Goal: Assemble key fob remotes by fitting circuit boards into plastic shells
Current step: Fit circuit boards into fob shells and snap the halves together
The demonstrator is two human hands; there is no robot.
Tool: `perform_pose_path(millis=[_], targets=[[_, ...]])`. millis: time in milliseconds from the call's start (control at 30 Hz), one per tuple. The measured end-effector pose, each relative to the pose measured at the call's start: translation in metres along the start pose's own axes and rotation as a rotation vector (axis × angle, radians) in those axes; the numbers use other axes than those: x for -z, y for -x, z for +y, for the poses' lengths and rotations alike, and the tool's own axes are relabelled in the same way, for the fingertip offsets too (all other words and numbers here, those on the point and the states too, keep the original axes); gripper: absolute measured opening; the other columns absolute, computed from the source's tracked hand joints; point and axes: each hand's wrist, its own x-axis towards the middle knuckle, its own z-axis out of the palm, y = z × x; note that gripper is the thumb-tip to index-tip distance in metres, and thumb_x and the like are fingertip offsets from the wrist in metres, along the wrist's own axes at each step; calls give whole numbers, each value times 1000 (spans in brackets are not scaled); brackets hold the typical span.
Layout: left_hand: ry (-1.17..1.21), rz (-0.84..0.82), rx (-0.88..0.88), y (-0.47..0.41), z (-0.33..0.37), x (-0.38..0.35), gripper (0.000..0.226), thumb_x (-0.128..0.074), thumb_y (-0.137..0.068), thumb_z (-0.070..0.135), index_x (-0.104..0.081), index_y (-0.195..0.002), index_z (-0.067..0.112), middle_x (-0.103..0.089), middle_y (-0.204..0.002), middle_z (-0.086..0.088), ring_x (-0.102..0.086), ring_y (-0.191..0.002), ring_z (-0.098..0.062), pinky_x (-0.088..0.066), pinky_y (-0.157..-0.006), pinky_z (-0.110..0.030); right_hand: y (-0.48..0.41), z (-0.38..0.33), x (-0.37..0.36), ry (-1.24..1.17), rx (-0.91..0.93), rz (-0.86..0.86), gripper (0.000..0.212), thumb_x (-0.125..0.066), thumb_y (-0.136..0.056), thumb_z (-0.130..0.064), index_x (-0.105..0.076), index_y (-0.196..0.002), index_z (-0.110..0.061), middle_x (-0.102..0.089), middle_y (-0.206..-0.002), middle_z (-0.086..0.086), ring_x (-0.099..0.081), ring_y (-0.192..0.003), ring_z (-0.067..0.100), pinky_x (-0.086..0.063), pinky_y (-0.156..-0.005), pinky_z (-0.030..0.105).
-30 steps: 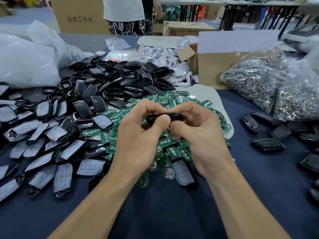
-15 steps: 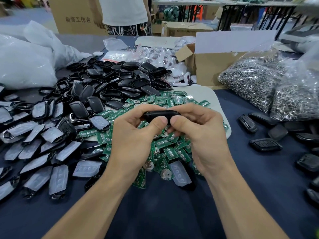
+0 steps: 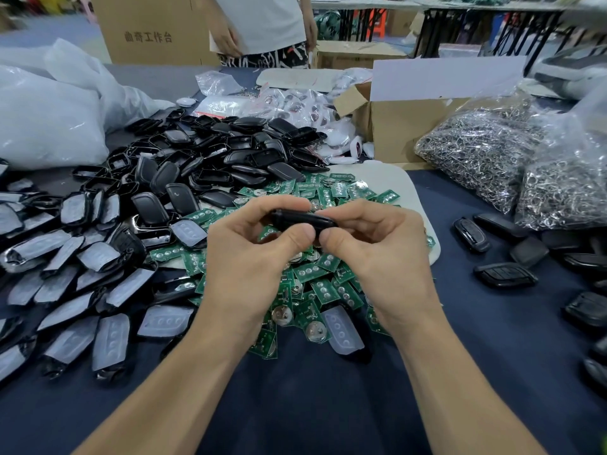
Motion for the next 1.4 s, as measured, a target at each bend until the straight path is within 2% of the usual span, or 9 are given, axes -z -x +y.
perform_pose_path(millis=[167, 567, 800, 933, 1000, 1100, 1200, 1267, 1400], targets=[[42, -16, 56, -1, 3, 1, 23, -79, -76, 10, -82, -85, 30, -77, -85, 4, -70, -84, -10, -53, -75, -17, 1, -2, 1, 21, 41, 0, 24, -78, -74, -3, -83, -84, -25, -77, -72, 1, -72, -63, 17, -57, -61, 26], [77, -44, 268, 1, 1, -2, 9, -76, -77, 21, -78, -82, 27, -77, -86, -1, -74, -84, -14, -61, -74, -30, 2, 0, -3, 108, 128, 55, 34, -80, -76, 0, -83, -86, -32, -78, -74, -9, -74, -67, 7, -55, -62, 17], [81, -62, 288, -3, -1, 2, 7, -72, -79, 24, -78, -80, 22, -75, -88, -5, -72, -86, -17, -62, -81, -32, 3, -2, -4, -60, 32, 49, 24, -78, -74, -3, -84, -82, -24, -73, -70, 16, -66, -64, 17, -55, -64, 23], [-274, -34, 82, 2, -7, 1, 16, -71, -86, 19, -77, -90, 33, -77, -94, 7, -73, -93, -11, -57, -82, -25, 2, 2, -5, 60, -7, 97, 22, -75, -76, -2, -83, -81, -22, -76, -73, 9, -73, -71, 28, -62, -66, 34], [-359, -31, 34, 3, -8, 0, 27, -67, -88, 15, -75, -98, 40, -75, -101, 17, -70, -101, -4, -54, -89, -24, 3, 6, -6, 202, -21, 113, 22, -75, -78, -4, -82, -81, -25, -77, -74, -4, -74, -70, 19, -62, -67, 33], [-315, -102, 47, 3, -7, 0, 35, -57, -87, 21, -77, -111, 38, -76, -109, 17, -68, -110, -5, -53, -94, -22, 6, 8, -12, 405, 11, 41, 19, -69, -82, -13, -82, -86, -26, -74, -72, -16, -68, -66, 7, -53, -62, 22], [-284, -200, 84, 6, -9, -4, 44, -51, -89, 40, -74, -127, 33, -72, -125, 21, -62, -123, 3, -46, -101, -13, 10, 8, -17, 552, 94, -31, 16, -63, -76, -20, -78, -82, -24, -68, -66, -14, -61, -63, 6, -42, -57, 14], [-260, -223, 109, 6, -12, -4, 52, -48, -88, 44, -67, -136, 37, -66, -135, 25, -55, -130, 9, -41, -105, -10, 11, 10, -19, 511, 57, -20, 12, -65, -76, -21, -76, -79, -25, -67, -65, -14, -59, -61, 5, -41, -56, 14], [-244, -228, 131, 4, -14, -3, 65, -48, -83, 25, -58, -146, 36, -57, -145, 26, -46, -135, 14, -36, -113, -13, 9, 12, -22, 362, -52, 8, 20, -71, -80, -10, -82, -88, -25, -73, -73, -15, -64, -66, 4, -48, -62, 21]])
